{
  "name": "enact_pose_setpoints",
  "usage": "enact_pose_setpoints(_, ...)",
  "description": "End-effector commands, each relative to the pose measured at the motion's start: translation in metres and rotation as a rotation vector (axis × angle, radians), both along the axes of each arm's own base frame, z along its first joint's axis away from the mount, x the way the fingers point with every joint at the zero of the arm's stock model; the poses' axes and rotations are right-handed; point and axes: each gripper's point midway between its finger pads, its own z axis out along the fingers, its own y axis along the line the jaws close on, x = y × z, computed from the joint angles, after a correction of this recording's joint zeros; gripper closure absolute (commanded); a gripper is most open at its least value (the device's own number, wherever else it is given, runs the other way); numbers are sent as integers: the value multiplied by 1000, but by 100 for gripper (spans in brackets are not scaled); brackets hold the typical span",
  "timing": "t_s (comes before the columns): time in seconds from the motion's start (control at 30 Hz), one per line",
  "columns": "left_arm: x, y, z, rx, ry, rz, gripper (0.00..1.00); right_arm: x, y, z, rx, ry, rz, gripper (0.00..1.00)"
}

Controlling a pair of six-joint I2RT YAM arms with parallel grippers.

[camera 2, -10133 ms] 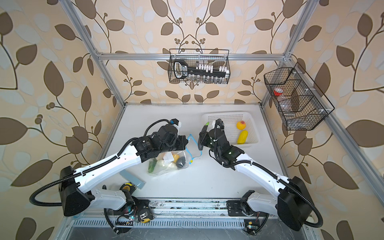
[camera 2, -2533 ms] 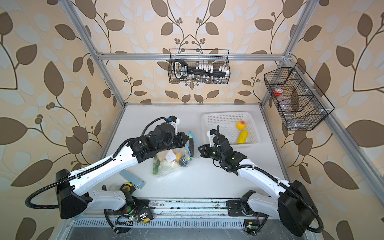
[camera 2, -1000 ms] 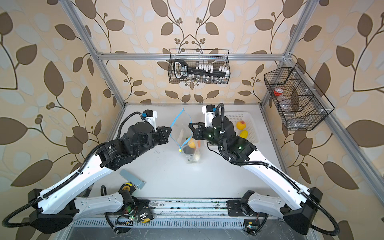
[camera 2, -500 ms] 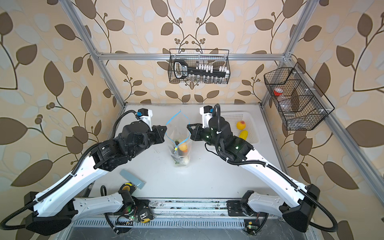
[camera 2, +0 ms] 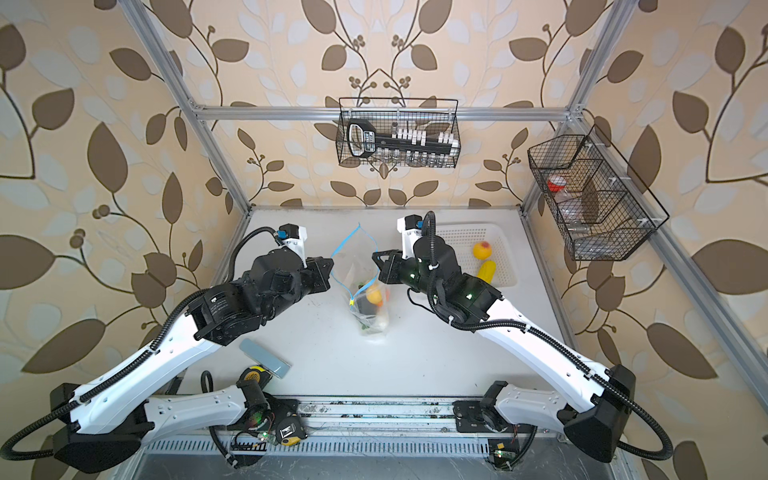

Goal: Place the food in the zip-top bag and seal the zipper
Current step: 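Hold both blue zipper edges and lift the bag upright with both grippers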

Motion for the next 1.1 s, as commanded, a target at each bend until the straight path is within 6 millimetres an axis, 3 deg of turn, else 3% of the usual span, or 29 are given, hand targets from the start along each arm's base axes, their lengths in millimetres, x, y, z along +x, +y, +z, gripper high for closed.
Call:
enact_pose_setpoints(0.0,5,5,11,-32,-41,42,100,3,1,-2,12,-8,-16,100)
enact_pose_setpoints(0.53,11,-12,-11,-46,11,20,100,8,-13,-23,0,26,-45,97)
enact_pose_setpoints(0.77,12,-12,-5,-48,0,19,100,10,-14,-16,13,16,-43,93)
enact_pose_setpoints(1.07,11,-14,-3,-61,-1,10,100,12,-23,-11,11,18,-62,77)
